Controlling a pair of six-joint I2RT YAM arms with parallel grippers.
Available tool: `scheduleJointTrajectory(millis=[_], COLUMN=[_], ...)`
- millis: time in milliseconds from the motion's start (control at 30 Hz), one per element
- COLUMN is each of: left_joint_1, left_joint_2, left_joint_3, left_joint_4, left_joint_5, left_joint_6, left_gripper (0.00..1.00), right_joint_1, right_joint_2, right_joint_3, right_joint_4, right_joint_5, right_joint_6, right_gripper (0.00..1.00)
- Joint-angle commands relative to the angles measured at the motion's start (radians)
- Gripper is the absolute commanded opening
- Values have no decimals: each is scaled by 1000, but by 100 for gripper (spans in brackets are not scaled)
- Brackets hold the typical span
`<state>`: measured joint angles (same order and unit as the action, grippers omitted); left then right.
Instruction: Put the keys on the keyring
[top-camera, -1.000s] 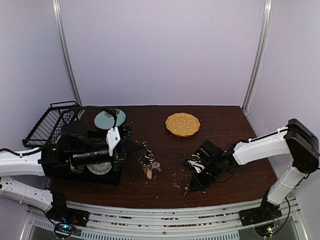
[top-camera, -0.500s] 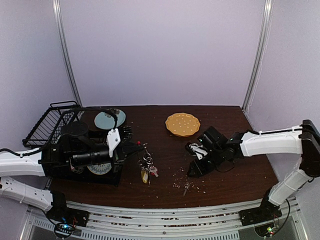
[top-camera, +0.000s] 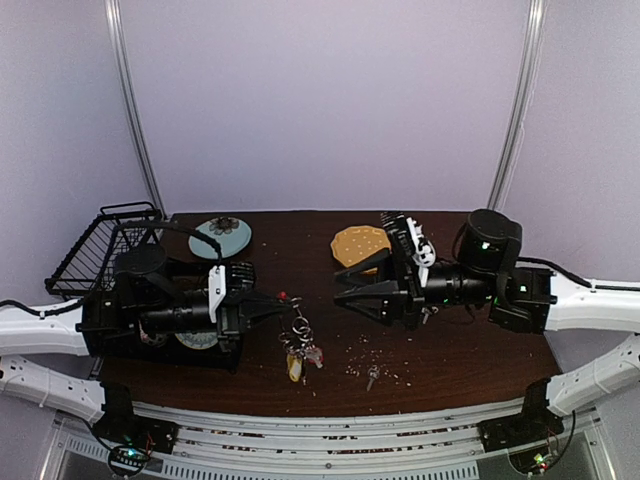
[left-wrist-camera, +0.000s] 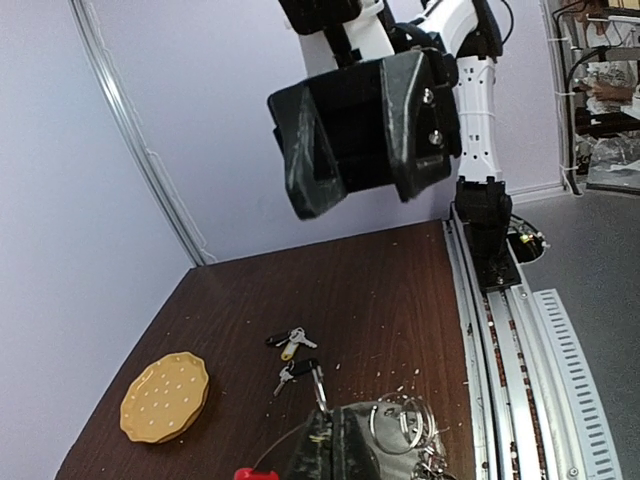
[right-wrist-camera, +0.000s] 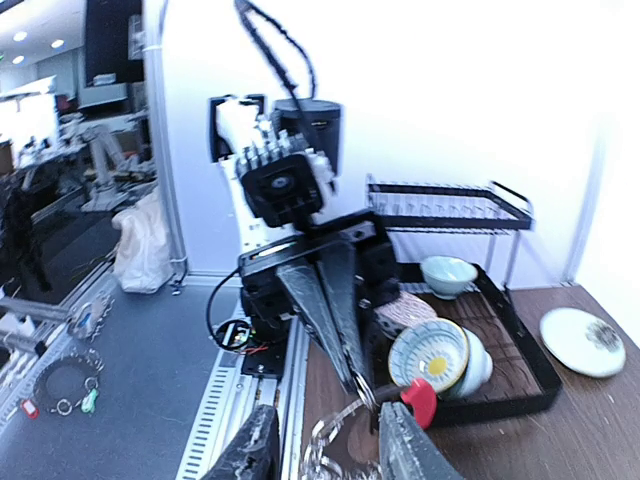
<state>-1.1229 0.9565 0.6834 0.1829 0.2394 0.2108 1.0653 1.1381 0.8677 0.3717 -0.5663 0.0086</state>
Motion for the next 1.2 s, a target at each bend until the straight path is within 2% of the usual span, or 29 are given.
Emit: scheduleJointTrajectory(millis=[0,267,400,467,633,733,867,967,1167], left_joint_1=[-2,-2,-2,-2,-2,-2,-2,-2,-2], left_joint_2=[-38,-70,-70,-72,-78,-80,-76,-51,-10], left_joint_3=[-7,-10,-7,-7,-8,-9,-9,-10,9], left_joint_4=[121,117,112,113,110,111,98,106,76], left_joint_5=[101,71,79,77,74,71,53,7,13], left_joint_6=[-5,-19,-20,-20,-18,-18,-28,-45,-46], left_gripper=[0,0,0,0,0,0,0,0,29], right_joint_1=[36,52,52,52,54,54,53,54,53], right_joint_2=[81,186,222,239,256,265,265,254,196], right_joint_3=[76,121,148,167,167,176,194,222,224], right_joint_4=[79,71,83,71,75,60,18,-77,-185], right_joint_5=[-84,-41,-36,-44,-41,-40,-19,27,76], right_joint_6=[-107,-113,-116,-121,-126,-120,-145,-179,-196], right_gripper=[35,37,28,19,10,1,0,0,0])
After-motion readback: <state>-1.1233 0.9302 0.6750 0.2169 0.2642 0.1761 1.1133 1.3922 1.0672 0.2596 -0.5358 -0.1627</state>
